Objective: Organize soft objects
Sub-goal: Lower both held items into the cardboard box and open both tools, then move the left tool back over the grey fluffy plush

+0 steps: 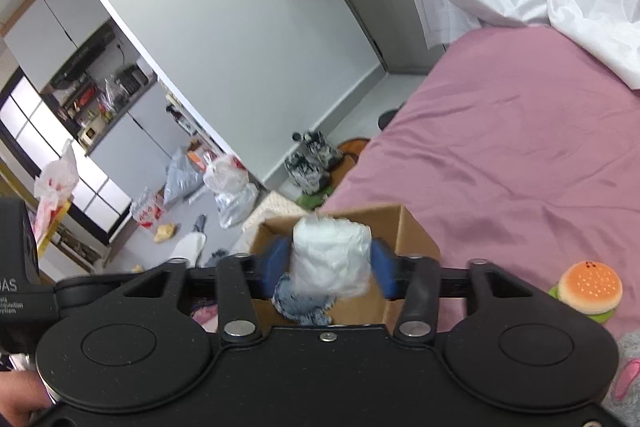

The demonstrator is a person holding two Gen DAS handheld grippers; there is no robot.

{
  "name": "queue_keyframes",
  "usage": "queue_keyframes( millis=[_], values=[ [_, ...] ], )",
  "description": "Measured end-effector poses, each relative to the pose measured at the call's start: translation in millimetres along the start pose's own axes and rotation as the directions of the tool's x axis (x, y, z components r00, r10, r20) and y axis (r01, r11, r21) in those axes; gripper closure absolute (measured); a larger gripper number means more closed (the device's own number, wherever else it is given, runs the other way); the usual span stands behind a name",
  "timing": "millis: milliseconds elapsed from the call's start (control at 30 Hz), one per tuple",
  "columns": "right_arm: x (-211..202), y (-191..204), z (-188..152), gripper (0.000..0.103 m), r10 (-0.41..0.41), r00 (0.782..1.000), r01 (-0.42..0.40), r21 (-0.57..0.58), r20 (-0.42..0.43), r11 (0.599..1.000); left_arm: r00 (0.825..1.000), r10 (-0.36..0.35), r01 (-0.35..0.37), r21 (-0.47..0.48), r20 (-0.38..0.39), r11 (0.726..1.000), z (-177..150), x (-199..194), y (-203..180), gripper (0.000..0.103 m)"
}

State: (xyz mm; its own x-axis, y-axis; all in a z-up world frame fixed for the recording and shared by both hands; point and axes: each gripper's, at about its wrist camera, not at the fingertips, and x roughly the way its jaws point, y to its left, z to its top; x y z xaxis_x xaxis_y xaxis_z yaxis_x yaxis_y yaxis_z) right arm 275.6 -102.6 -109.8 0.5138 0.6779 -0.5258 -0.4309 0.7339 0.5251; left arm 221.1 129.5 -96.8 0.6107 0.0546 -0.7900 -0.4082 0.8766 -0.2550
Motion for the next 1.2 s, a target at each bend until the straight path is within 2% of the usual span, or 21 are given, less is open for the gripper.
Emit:
queue_keyframes(
  millis=[33, 133, 200, 267, 367, 500, 700, 833, 900, 1200],
  values=[
    [-1, 0, 0, 0.033, -0.007, 1.000, 0.007, 0.003, 0.009, 1.000, 1.000, 0.005, -0.005, 0.002, 0.001, 1.000, 0, -2, 0, 0.057],
    [-5, -2, 1, 0.032, -0.017, 1.000, 0.017, 0.006, 0.010, 1.000, 1.000, 0.014, -0.015, 0.018, 0.015, 1.000, -2, -9, -1, 0.051],
    [-9, -4, 2, 0.032, -0.025, 1.000, 0.025, 0.022, 0.012, 0.999, 1.000, 0.026, -0.026, 0.030, 0.011, 0.999, -3, -14, -3, 0.033],
    [-15, -4, 3, 0.031, -0.034, 0.999, 0.033, 0.034, 0.007, 0.999, 0.999, 0.035, -0.036, 0.035, 0.015, 0.999, -4, -19, -4, 0.025],
    [-23, -4, 3, 0.028, -0.057, 0.998, 0.058, 0.037, -0.021, 0.998, 0.998, 0.054, -0.056, 0.060, 0.034, 0.997, -8, -28, -8, 0.021],
    [-38, -3, 3, 0.023, -0.078, 0.995, 0.080, 0.036, -0.060, 0.996, 0.998, 0.045, -0.049, 0.091, 0.044, 0.995, -13, -38, -16, 0.011],
    [-63, -8, 1, 0.023, -0.114, 0.989, 0.119, 0.041, -0.097, 0.992, 0.998, 0.039, -0.043, 0.094, 0.049, 0.995, -21, -52, -26, 0.001],
    [-79, -12, 0, 0.023, -0.131, 0.986, 0.136, 0.039, -0.101, 0.990, 0.999, 0.018, -0.022, 0.088, 0.050, 0.996, -26, -61, -31, 0.000],
    [-89, -14, 1, 0.022, -0.132, 0.987, 0.136, 0.037, -0.096, 0.990, 0.998, -0.015, 0.010, 0.084, 0.055, 0.996, -29, -66, -35, 0.000],
    [-127, -32, 6, 0.021, -0.158, 0.987, 0.160, 0.079, -0.033, 0.984, 0.994, -0.080, 0.069, 0.128, 0.076, 0.989, -42, -86, -64, 0.000]
  ],
)
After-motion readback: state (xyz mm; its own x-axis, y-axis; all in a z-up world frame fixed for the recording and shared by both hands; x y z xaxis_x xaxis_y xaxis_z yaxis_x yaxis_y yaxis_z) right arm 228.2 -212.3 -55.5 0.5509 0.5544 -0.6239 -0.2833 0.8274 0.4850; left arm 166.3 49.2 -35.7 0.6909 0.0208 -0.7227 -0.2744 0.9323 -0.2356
